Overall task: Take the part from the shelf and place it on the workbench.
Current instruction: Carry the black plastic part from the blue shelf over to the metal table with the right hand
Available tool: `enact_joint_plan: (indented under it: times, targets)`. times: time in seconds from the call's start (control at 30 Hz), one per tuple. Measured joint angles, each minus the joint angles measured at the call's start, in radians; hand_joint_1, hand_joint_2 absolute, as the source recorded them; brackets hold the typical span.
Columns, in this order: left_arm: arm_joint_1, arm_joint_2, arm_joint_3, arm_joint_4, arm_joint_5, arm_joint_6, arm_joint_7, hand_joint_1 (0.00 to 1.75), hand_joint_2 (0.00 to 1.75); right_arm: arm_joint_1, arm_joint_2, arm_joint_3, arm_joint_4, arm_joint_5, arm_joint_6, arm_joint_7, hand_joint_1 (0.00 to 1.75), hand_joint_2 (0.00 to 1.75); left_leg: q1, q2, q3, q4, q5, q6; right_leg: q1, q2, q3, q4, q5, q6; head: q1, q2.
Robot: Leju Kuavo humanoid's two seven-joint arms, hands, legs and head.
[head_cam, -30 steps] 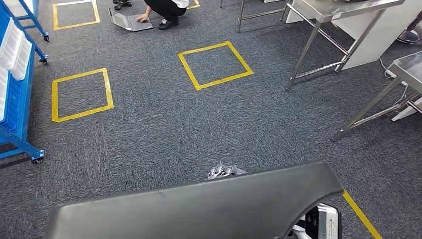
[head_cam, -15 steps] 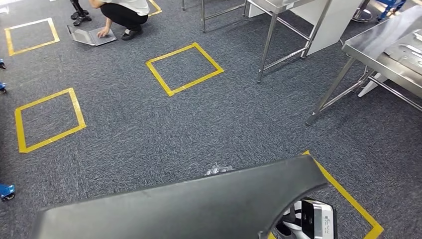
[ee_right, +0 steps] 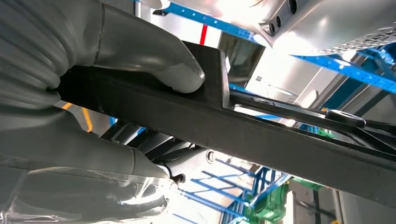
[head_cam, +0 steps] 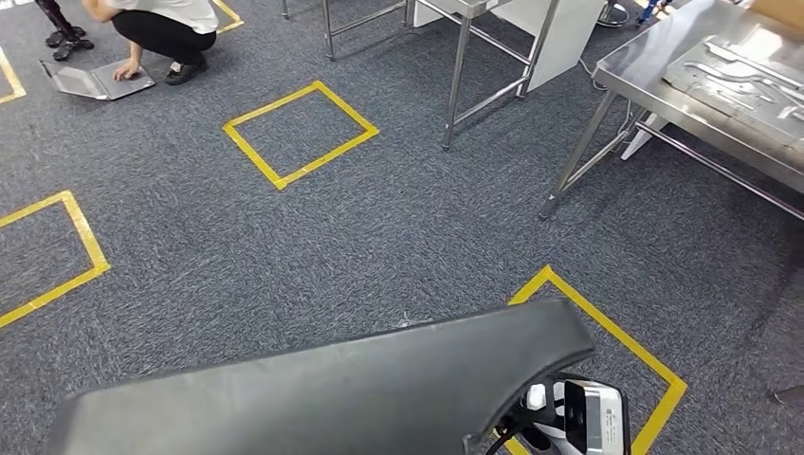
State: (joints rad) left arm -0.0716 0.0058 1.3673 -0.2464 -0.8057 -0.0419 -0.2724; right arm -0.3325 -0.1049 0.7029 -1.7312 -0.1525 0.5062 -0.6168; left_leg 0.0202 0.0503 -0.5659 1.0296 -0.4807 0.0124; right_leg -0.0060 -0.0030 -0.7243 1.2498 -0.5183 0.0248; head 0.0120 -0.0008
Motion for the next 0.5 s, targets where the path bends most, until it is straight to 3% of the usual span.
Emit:
enact_joint_plan:
  times: [0.07, 0.1, 0.17, 0.23, 0.3, 0.37, 0.4, 0.43, 0.47, 0.5]
  targets:
    - [-0.001, -0.001, 0.0, 0.0, 0.001, 0.001, 0.001, 0.0, 0.0, -0.007, 0.0, 0.001, 0.001, -0.004, -0.001, 0.001, 1.75, 1.75, -0.004, 0.019, 0.013, -0.001, -0.009, -0.005, 0.009, -0.034, 0.072, -0.139, 0.06, -0.016, 0.0, 0.0]
    - [-0.002, -0.002, 0.001, 0.0, 0.003, 0.001, 0.002, 0.0, 0.0, -0.013, 0.0, 0.001, 0.001, -0.008, -0.002, 0.002, 1.75, 1.75, -0.005, 0.027, 0.017, -0.002, -0.012, -0.008, 0.016, -0.05, 0.096, -0.188, 0.074, -0.025, 0.0, 0.0]
    - [-0.004, -0.004, 0.002, 0.0, 0.006, 0.003, 0.004, 0.0, 0.0, -0.022, 0.0, 0.002, 0.001, -0.014, -0.006, 0.005, 1.75, 1.75, -0.007, 0.045, 0.024, -0.006, -0.016, -0.018, 0.025, -0.057, 0.107, -0.214, 0.071, -0.038, 0.0, 0.0]
    - [-0.006, -0.005, 0.002, 0.0, 0.009, 0.004, 0.006, 0.0, 0.0, -0.025, 0.0, 0.002, 0.001, -0.019, -0.009, 0.006, 1.75, 1.75, -0.007, 0.051, 0.035, -0.01, -0.022, -0.028, 0.021, -0.033, 0.114, -0.228, 0.076, -0.046, 0.0, 0.0]
    - [-0.007, -0.006, 0.003, 0.0, 0.011, 0.006, 0.007, 0.0, 0.0, -0.028, 0.0, 0.002, 0.002, -0.023, -0.013, 0.005, 1.75, 1.75, -0.005, 0.01, 0.025, 0.028, -0.049, -0.034, 0.012, -0.013, 0.129, -0.246, 0.083, -0.054, -0.001, 0.0]
    - [-0.005, -0.006, 0.005, 0.0, 0.014, 0.009, 0.007, 0.0, 0.0, -0.028, 0.0, 0.003, 0.004, -0.026, -0.02, 0.003, 1.75, 1.75, -0.002, -0.035, -0.036, 0.145, -0.104, -0.037, 0.009, 0.007, 0.135, -0.251, 0.083, -0.059, -0.003, 0.0]
    - [-0.002, -0.006, 0.007, 0.0, 0.015, 0.011, 0.007, 0.0, 0.0, -0.026, 0.0, 0.004, 0.006, -0.025, -0.024, 0.001, 1.75, 1.75, -0.001, -0.041, -0.073, 0.207, -0.125, -0.039, 0.009, 0.02, 0.135, -0.25, 0.082, -0.061, -0.003, 0.0]
    - [0.001, -0.006, 0.008, 0.0, 0.015, 0.012, 0.008, 0.0, 0.0, -0.022, 0.0, 0.004, 0.008, -0.022, -0.027, 0.0, 1.75, 1.75, -0.001, -0.042, -0.099, 0.246, -0.129, -0.041, 0.01, 0.034, 0.135, -0.248, 0.081, -0.061, -0.003, 0.0]
    - [0.003, -0.006, 0.01, 0.0, 0.014, 0.012, 0.008, 0.0, 0.0, -0.019, 0.0, 0.006, 0.01, -0.019, -0.03, -0.002, 1.75, 1.75, 0.0, -0.043, -0.109, 0.248, -0.112, -0.042, 0.009, 0.048, 0.135, -0.245, 0.079, -0.06, -0.003, 0.0]
    - [0.004, -0.006, 0.01, 0.0, 0.012, 0.012, 0.009, 0.0, 0.0, -0.017, 0.0, 0.007, 0.012, -0.014, -0.033, -0.003, 1.75, 1.75, 0.001, -0.046, -0.1, 0.213, -0.078, -0.043, 0.008, 0.062, 0.135, -0.241, 0.077, -0.057, -0.003, 0.0]
